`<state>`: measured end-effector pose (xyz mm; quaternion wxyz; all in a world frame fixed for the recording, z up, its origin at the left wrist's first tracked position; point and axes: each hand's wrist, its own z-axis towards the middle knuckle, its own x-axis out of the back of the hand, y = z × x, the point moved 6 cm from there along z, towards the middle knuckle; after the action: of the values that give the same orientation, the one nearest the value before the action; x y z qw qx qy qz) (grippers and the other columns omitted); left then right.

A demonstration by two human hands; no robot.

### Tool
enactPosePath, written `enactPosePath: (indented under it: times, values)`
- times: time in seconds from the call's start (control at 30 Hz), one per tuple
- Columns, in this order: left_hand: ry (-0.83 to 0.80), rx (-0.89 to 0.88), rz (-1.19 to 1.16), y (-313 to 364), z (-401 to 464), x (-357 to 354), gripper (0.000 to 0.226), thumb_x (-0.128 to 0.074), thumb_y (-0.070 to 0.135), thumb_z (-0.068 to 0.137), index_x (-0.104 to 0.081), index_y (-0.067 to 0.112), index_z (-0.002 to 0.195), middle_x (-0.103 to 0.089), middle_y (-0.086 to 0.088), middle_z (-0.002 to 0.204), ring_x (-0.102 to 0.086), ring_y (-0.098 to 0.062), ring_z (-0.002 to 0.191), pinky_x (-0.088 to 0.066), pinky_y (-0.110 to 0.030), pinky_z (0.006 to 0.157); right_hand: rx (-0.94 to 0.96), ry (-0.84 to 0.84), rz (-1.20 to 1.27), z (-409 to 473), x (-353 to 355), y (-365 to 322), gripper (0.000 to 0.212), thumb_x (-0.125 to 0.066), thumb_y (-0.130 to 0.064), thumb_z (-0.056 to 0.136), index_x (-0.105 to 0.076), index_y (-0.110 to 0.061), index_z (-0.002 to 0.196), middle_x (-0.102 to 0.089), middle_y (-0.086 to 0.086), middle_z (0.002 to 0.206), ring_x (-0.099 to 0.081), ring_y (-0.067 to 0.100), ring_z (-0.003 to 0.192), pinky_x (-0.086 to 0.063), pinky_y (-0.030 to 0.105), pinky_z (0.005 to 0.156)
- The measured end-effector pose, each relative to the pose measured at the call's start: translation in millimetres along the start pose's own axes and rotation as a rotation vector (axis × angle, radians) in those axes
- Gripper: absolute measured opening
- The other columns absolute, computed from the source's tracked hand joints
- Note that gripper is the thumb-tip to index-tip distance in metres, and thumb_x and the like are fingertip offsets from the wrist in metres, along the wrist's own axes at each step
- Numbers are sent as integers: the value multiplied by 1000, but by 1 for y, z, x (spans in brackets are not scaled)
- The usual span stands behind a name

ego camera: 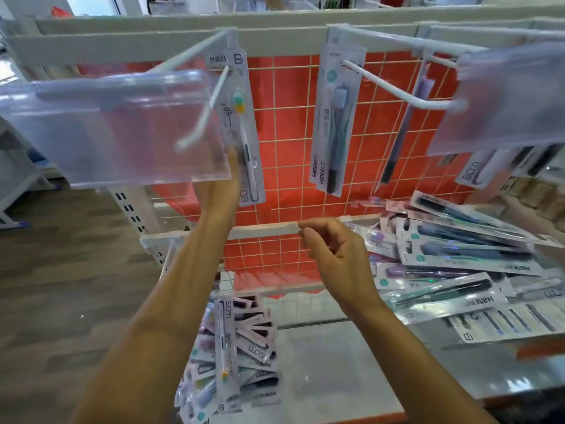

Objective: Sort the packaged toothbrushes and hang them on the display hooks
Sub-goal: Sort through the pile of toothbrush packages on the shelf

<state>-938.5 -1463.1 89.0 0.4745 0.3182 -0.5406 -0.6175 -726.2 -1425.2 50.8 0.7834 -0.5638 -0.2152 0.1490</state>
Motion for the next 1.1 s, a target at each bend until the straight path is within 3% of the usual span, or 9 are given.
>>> enactPosePath:
  times: [0.1,0.17,0.3,0.4,0.53,0.6,0.83,1.0,1.1]
  values:
    - [-2,47,-36,-16,-4,-2,20,-55,30,96,-50,26,77,-54,11,78,-52,-1,69,-46,-9,63,-36,-15,22,-6,8,9,14,-57,-14,92,-68,-22,96,-68,-9,85,-63,5,79,-55,22,72]
    - [45,48,38,-28,-12,2,11,-55,27,96,-53,20,87,-53,11,82,-50,-1,72,-37,-1,60,-96,-41,-1,-10,15,19,15,-57,-15,92,-66,-27,93,-67,-10,85,-62,3,77,-54,20,71]
    - [81,190,81,-67,-35,-2,23,-60,24,92,-56,12,111,-59,1,102,-56,-17,95,-43,-28,85,-189,-96,-185,-16,32,48,11,-58,-18,92,-67,-23,97,-67,-8,92,-62,6,86,-51,18,75]
    - [35,312,108,-93,-67,-18,38,-62,22,89,-50,10,123,-55,-4,118,-53,-21,106,-44,-34,94,-220,-95,-241,-21,48,64,11,-61,-16,90,-68,-21,96,-68,-9,89,-62,5,84,-49,16,73]
    - [-49,376,139,-102,-105,-46,35,-63,20,85,-54,14,118,-61,-2,109,-58,-19,92,-46,-34,82,-203,-77,-360,-22,78,74,14,-61,-16,90,-70,-19,101,-67,-10,89,-59,-2,80,-44,8,68]
    - [-162,363,151,-99,-126,-67,33,-63,17,88,-54,16,119,-60,0,115,-58,-19,102,-49,-37,90,-215,-49,-412,-20,98,78,16,-62,-14,89,-69,-18,103,-66,-8,93,-59,2,81,-44,14,72]
    - [-480,297,69,-63,-189,-140,14,-62,12,89,-61,18,102,-66,0,99,-62,-16,90,-53,-34,87,-113,62,-702,5,188,87,36,-66,-5,82,-62,-12,117,-60,8,119,-51,23,113,-36,16,90]
    - [-710,550,-83,-43,-246,-187,23,-60,3,85,-58,11,106,-62,-4,79,-56,-16,66,-49,-29,66,-166,-118,-901,29,241,103,66,-75,-15,71,-51,-14,132,-54,13,131,-46,32,122,-40,38,100]
    - [-723,478,1,-43,-261,-203,13,-63,11,83,-59,21,91,-66,-4,88,-62,-21,82,-53,-37,79,-145,-236,-951,31,249,108,70,-80,-22,67,-52,-18,131,-60,10,125,-54,32,114,-46,42,92]
